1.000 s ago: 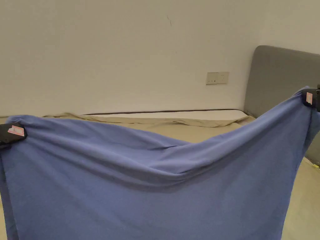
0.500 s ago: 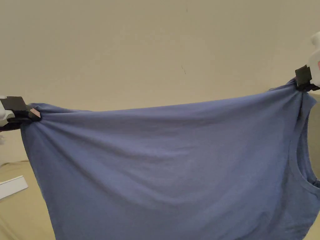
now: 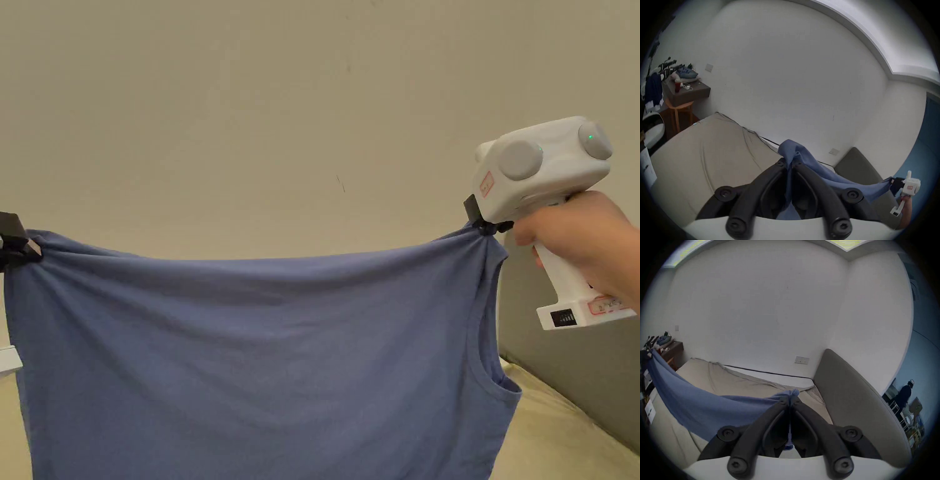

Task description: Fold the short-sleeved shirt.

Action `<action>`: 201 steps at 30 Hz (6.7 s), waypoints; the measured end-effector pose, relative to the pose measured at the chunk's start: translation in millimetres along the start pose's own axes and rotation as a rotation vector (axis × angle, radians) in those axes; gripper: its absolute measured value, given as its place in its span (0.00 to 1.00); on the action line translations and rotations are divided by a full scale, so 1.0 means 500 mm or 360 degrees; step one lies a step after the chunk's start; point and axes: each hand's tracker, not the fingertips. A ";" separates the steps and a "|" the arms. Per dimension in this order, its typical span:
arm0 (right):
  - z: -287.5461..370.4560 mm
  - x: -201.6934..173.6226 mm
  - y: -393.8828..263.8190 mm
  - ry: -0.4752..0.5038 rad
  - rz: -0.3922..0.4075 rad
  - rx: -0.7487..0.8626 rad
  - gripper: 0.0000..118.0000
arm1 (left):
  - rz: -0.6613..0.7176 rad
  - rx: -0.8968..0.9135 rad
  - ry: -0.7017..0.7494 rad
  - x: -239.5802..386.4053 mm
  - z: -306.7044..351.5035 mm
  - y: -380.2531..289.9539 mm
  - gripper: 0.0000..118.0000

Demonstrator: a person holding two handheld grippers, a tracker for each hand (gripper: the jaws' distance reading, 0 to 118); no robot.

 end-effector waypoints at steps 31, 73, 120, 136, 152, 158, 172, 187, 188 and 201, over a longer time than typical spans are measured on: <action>0.202 -0.097 -1.014 0.0352 0.0028 -0.0654 0.02 | 0.0075 -0.0730 -0.0135 -0.407 0.428 -0.792 0.03; 0.483 -0.164 -1.031 0.0409 -0.0539 -0.0292 0.02 | -0.0099 -0.0823 0.0230 -0.297 0.678 -0.944 0.00; 0.149 -0.023 -1.274 0.0601 -0.0514 -0.1211 0.22 | 0.0112 -0.1146 0.0231 -0.372 0.485 -0.931 0.02; 0.096 0.023 -1.044 0.0749 -0.1575 -0.0956 0.09 | 0.1042 -0.0785 0.0094 -0.431 0.380 -0.858 0.02; -0.265 -0.061 -1.054 0.0314 -0.1334 -0.1159 0.09 | 0.0709 -0.0936 0.0575 -0.438 0.015 -0.878 0.03; -0.269 -0.098 -1.040 0.0309 -0.1001 -0.1132 0.16 | 0.0819 -0.0813 0.0389 -0.442 0.023 -0.887 0.42; 0.327 -0.162 -0.917 0.0478 -0.0210 0.0088 0.59 | -0.0140 -0.0574 0.0069 -0.224 0.461 -0.821 0.92; 0.386 -0.259 -0.947 0.0638 -0.0266 -0.0116 0.03 | -0.0730 -0.1100 0.0541 -0.357 0.258 -0.933 1.00; 0.386 -0.265 -0.946 0.0642 -0.0268 -0.0120 0.03 | -0.0755 -0.1065 0.0576 -0.350 0.240 -0.936 1.00; 0.320 -0.238 -0.995 0.0489 -0.0225 -0.0389 0.03 | -0.0645 -0.1151 0.0499 -0.404 0.153 -0.929 0.22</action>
